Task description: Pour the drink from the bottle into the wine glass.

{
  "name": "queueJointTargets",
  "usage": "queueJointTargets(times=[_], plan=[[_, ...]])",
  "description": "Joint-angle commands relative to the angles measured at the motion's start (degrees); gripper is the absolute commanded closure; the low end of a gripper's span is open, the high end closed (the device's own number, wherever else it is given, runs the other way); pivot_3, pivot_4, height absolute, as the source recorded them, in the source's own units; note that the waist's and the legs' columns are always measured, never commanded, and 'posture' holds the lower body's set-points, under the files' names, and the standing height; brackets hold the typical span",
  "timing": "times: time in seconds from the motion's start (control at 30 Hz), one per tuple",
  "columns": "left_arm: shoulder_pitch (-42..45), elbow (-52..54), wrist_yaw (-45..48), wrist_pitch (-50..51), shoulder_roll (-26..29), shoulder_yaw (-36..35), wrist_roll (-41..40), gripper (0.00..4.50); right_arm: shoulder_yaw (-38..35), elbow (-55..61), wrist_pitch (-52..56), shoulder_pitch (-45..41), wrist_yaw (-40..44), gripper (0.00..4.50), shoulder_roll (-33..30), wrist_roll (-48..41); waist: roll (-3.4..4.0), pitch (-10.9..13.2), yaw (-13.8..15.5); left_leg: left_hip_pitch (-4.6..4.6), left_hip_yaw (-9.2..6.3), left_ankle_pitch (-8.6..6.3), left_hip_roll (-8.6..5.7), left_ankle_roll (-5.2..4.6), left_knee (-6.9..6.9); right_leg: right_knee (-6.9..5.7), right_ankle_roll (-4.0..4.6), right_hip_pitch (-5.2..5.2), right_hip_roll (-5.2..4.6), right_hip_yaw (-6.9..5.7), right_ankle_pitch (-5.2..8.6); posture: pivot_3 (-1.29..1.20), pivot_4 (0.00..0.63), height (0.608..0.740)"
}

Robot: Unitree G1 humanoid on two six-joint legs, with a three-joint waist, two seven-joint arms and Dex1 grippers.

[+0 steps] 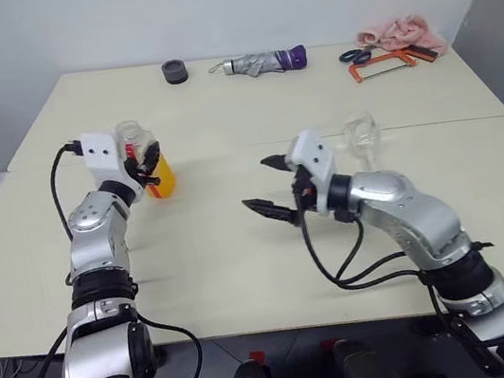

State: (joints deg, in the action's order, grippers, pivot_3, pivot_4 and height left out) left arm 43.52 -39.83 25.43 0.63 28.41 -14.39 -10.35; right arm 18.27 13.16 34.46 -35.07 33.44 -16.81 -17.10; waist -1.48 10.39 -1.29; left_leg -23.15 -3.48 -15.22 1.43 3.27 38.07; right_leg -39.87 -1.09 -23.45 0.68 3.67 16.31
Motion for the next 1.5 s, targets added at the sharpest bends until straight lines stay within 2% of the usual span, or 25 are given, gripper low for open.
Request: queueJointTargets(times=[0.03,0.3,0.33,0.37,0.5,0.57,1.0,1.37,1.5], plan=[[2.3,-1.1,-2.4,-1.5,1.3,-2.0,-0.6,2.76,2.1,-1.5,-2.0,-1.9,-0.4,0.0,2.0,2.9,-0.02,0.0,-0.1,0.01,0.02,0.0,-0.01,-0.01,0.01,-0.01,-0.01,0.0,-0.02,0.01,0.0,0.0,0.15,0.74],[3.6,-8.1,-3.3,-3.7,1.6,-2.4,-0.3,2.76,2.4,-2.6,-2.9,-2.6,0.2,0.0,4.8,5.2,-0.02,0.0,-0.5,0.19,-0.02,0.0,0.02,0.0,0.0,-0.18,0.0,0.05,0.19,-0.06,0.0,0.0,0.15,0.74],[3.7,-8.7,-3.2,-4.0,1.5,-2.5,-0.4,1.99,2.4,-2.5,-2.9,-2.5,0.3,0.0,4.9,5.4,-0.02,0.0,-0.5,0.22,-0.03,0.0,0.02,0.0,0.01,-0.19,0.0,0.08,0.21,-0.09,0.0,0.0,0.15,0.74],[3.7,-9.1,-3.1,-4.2,1.5,-2.5,-0.5,1.77,2.5,-2.3,-2.9,-2.4,0.3,0.0,4.9,5.5,-0.02,0.0,-0.5,0.24,-0.07,0.0,0.02,0.0,0.01,-0.19,0.0,0.11,0.21,-0.11,0.0,0.0,0.15,0.74],[2.9,-8.6,-2.7,-5.5,1.1,-1.8,-0.2,0.41,2.6,-1.1,-2.2,-1.4,0.5,0.0,4.4,5.7,-0.02,0.0,-0.6,0.22,-0.07,0.0,0.02,0.0,0.01,-0.17,0.0,0.11,0.21,-0.1,0.0,0.0,0.15,0.74],[2.5,-8.5,-3.5,-6.0,1.0,-1.7,0.2,0.03,2.5,-0.6,-1.9,-0.9,0.5,0.0,4.2,5.8,-0.02,0.0,-0.5,0.22,-0.08,0.0,0.03,0.0,0.0,-0.16,0.01,0.11,0.2,-0.1,0.0,0.0,0.15,0.74],[-4.0,-3.9,-6.4,-7.5,-1.2,-0.4,1.7,0.03,2.4,3.8,0.4,3.0,0.5,0.0,2.4,5.9,-0.03,0.0,-0.6,0.21,-0.09,0.0,0.05,0.0,-0.01,-0.15,0.01,0.11,0.17,-0.09,0.0,0.0,0.15,0.74],[-15.8,10.8,-11.2,-1.2,-3.1,-1.5,1.4,0.03,2.2,8.2,2.8,6.0,0.8,0.0,-0.5,5.3,-0.03,0.0,-0.5,0.22,-0.13,0.0,0.12,0.0,-0.01,-0.15,0.0,0.12,0.14,-0.08,0.0,0.0,0.15,0.74],[-22.1,19.6,-11.9,1.8,-4.5,-1.3,0.5,0.03,0.6,10.9,4.3,7.7,1.1,0.0,-2.6,4.3,-0.03,0.0,-0.5,0.22,-0.14,0.0,0.18,0.0,-0.03,-0.14,0.0,0.13,0.1,-0.06,0.0,0.0,0.15,0.74]])
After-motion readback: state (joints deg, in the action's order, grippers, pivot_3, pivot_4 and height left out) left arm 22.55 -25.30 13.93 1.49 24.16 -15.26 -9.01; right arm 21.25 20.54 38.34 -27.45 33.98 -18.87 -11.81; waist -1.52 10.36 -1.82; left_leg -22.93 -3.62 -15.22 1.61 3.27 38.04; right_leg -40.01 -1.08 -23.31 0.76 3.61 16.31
